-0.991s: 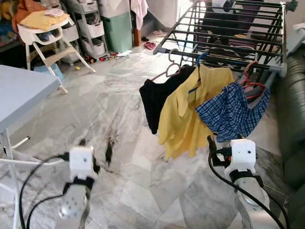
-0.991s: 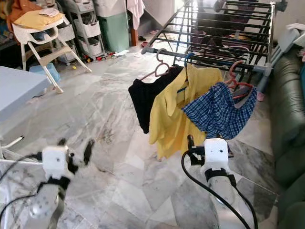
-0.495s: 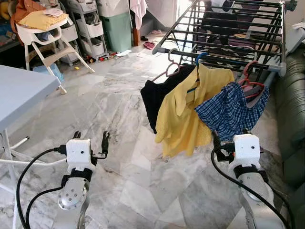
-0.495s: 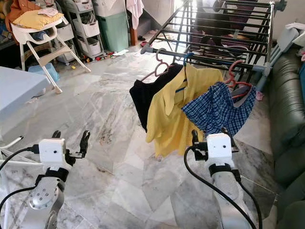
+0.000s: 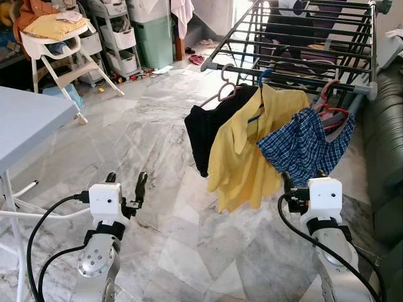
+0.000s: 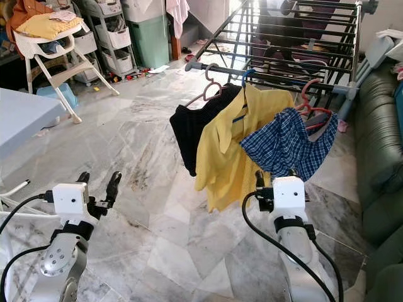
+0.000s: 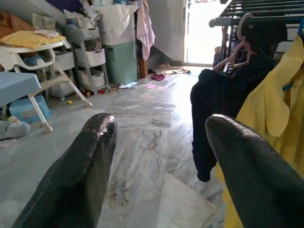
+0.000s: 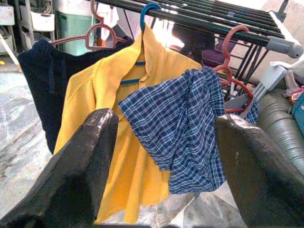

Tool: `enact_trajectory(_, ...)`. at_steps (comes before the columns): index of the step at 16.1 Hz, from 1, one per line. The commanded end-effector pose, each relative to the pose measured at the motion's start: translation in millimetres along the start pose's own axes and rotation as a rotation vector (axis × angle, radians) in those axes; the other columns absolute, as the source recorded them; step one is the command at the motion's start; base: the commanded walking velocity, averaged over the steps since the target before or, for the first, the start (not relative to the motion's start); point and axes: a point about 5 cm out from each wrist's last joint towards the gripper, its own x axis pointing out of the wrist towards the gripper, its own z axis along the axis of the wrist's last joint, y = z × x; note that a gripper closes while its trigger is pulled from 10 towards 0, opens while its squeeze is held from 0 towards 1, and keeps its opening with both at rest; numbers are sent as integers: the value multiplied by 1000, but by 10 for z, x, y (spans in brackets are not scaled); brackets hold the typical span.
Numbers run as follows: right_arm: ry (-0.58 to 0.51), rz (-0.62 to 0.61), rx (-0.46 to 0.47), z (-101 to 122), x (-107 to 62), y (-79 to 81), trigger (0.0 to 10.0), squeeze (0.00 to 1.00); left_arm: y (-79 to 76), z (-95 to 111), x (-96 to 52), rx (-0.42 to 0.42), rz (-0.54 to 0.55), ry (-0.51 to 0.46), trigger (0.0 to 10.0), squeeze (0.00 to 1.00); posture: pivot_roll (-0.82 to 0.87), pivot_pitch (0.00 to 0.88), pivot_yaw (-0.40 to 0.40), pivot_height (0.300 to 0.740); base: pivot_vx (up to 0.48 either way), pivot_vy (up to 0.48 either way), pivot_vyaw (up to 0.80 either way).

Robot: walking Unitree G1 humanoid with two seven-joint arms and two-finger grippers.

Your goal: Hang hanger

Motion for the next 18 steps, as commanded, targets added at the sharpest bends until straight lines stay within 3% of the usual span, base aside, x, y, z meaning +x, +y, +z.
enact_trajectory(1,-4,-2,6,9,12,11,353,0,18,8,23,9,2,-4,0,0,-102,0,43,740,0,0,0)
enact_trajectory(2,12,-4,2,-7,13,12,10000,0,13,-6,29,17,4,10,10000,0,-104,0,44,740,0,0,0)
enact_trajectory(3,14,-14,22,-13,7,6,10000,1000,0,-16,27,-5,-6,4,10000,0,-106,0,44,740,0,0,0)
enact_trajectory(4,17,-21,37,-18,1,1,10000,1000,4,-18,20,-10,1,2,10000,843,-106,0,43,740,0,0,0)
enact_trajectory(5,18,-24,39,-20,1,-2,10000,1000,7,-18,17,-8,6,3,10000,843,-106,0,43,740,0,0,0)
enact_trajectory(6,21,-22,41,-27,-11,-2,10000,1000,5,-29,6,-19,1,5,10000,1000,-108,0,45,740,0,0,0)
enact_trajectory(13,78,-20,77,-115,-39,12,10000,1000,47,-94,-20,-15,24,37,10000,1000,-106,0,43,740,0,0,0)
enact_trajectory(14,91,-26,56,-132,-42,2,10000,0,59,-124,-22,16,53,55,10000,1000,-103,0,43,740,0,0,0)
enact_trajectory(17,129,-40,74,-172,-14,11,10000,0,42,-164,-8,64,67,85,10000,1000,-101,0,36,740,0,0,0)
enact_trajectory(18,139,-68,13,-190,5,11,10000,0,-21,-183,-25,67,22,94,10000,0,-95,0,37,740,0,0,0)
